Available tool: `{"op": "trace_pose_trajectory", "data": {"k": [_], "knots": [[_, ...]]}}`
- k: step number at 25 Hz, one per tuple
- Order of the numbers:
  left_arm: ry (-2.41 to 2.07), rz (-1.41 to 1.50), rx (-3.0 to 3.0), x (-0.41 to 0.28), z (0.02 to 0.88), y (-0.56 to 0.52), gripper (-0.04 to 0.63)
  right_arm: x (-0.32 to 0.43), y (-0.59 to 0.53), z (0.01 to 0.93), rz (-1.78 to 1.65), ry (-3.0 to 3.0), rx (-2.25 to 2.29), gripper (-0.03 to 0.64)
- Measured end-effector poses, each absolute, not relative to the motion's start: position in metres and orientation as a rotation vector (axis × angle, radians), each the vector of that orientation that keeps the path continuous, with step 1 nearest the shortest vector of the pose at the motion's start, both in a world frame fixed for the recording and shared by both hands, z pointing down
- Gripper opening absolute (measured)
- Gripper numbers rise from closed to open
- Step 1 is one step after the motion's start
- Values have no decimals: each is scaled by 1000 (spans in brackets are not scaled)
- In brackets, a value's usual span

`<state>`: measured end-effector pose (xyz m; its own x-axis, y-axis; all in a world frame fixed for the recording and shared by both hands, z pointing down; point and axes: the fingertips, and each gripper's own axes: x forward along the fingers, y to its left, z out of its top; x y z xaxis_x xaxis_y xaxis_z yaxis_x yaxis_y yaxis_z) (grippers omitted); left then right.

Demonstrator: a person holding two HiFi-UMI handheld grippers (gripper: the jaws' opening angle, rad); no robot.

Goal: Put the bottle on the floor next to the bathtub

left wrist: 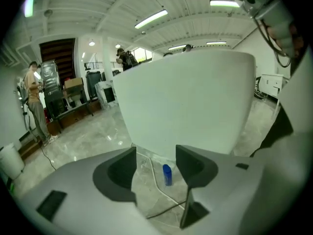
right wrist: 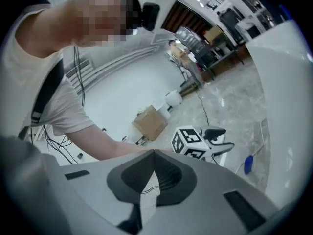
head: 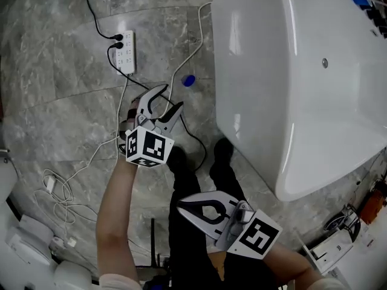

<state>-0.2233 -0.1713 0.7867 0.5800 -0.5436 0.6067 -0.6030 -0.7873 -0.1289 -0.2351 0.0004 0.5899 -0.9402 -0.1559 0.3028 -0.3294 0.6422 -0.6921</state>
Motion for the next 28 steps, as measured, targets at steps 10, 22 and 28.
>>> {"op": "trace_pose_trajectory", "data": {"k": [10,22,28], "knots": [[-918,902,2712,-237,666,-147,199,-239,4,506,1046,-2738,132,28],[-1089,402,2541,-218,465,-146,110,-192,-46,364,1015,-2865,271,28],[-1142,311,2547,-228,368,-160,63,-169,-57,324,705,-2827,335,28]]}}
